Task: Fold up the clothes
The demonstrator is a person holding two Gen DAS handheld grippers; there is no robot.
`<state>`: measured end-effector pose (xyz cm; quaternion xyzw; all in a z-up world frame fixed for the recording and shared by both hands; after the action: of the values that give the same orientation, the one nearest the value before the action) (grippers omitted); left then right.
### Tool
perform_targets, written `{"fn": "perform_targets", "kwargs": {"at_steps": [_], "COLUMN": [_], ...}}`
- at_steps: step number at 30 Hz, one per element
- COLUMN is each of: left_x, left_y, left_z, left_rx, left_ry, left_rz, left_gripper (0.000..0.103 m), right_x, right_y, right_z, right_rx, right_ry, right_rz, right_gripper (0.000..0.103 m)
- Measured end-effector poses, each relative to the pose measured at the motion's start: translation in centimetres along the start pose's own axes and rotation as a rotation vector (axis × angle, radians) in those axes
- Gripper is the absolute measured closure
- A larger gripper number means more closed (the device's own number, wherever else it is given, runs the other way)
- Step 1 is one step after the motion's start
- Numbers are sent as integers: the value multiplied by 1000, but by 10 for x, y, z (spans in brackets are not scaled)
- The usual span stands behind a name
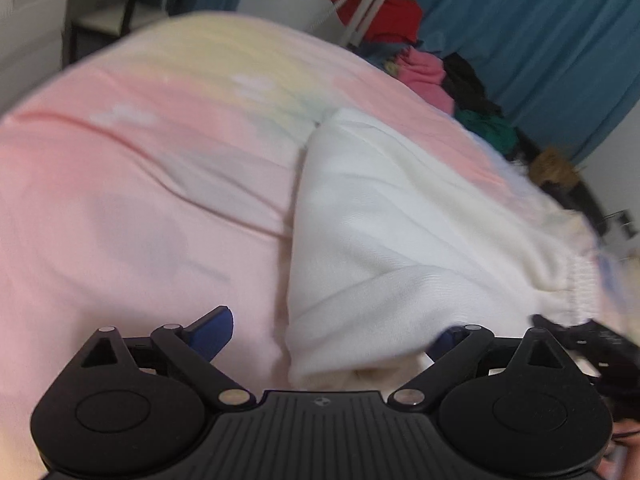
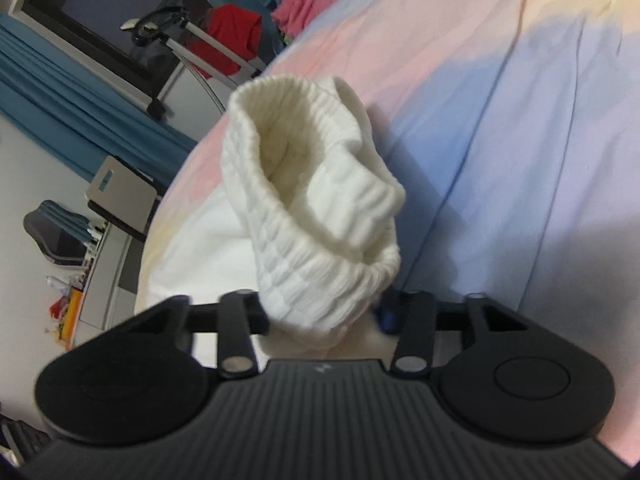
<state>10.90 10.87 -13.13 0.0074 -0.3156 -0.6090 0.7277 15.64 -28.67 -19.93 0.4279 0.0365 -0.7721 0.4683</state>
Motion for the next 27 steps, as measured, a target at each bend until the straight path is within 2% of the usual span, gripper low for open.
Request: {"fn": "perform_targets", "kwargs": {"at_steps": [3,6,10,15,18,22,27], "left_x": [-4,-11,-19,-9,-5,-15,-35], "left_y": [1,2,6,2,0,8,7], "left_z": [8,-1,-13,-1,9,-3,-46], "left_rx": [-14,-36,-34,-29,4,44,-57], "left_ry": [-121,-197,-270,-305,-391,-335,-340], "left_rz": [64,146,233,245,287,301,391], "left_gripper": [5,3,3,3,0,0,0], "right_x": [-6,-13,-21,-12,-12,-9,-7], "right_y": [4,8,13,11,8,8,9], "right_z": [6,12,19,18,16,15,11], "right_rx": [26,52,85,77,75,78,78], "right_ry": [16,31,51,41,33,26,12], "right_rz": [5,9,13,-20,-27,-33,-32], "right_gripper": [67,68,68,68,68,68,68]}}
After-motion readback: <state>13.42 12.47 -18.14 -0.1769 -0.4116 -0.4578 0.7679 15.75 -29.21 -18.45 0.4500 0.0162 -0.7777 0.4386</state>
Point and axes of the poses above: each gripper's, at about its wrist camera, not at the fingertips, and z roughly against the way its jaws point, x to its right, y to its top, the point moved 8 cm from there along -z, roughly the way its jaws point, and after that the axes turned 10 degrees about -x, right-handed, at the moved point
